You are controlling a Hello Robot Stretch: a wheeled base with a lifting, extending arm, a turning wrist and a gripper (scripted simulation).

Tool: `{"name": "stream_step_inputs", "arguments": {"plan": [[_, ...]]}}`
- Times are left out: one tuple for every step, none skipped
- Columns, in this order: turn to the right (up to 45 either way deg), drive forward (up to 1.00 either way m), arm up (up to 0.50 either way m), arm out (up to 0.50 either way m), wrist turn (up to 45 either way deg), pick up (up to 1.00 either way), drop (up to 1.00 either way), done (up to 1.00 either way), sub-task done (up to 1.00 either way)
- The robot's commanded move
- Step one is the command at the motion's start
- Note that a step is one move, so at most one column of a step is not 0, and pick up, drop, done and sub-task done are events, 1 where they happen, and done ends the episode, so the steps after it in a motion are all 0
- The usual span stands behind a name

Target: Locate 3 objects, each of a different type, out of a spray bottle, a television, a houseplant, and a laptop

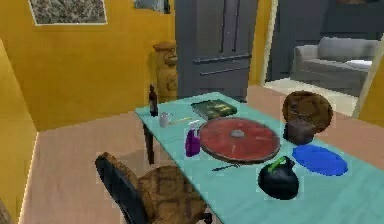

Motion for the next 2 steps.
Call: {"name": "stream_step_inputs", "arguments": {"plan": [[0.0, 0.0, 0.0, 0.0, 0.0, 0.0, 0.0, 0.0, 1.0], [45.0, 0.0, 0.0, 0.0, 0.0, 0.0, 0.0, 0.0, 0.0]]}}
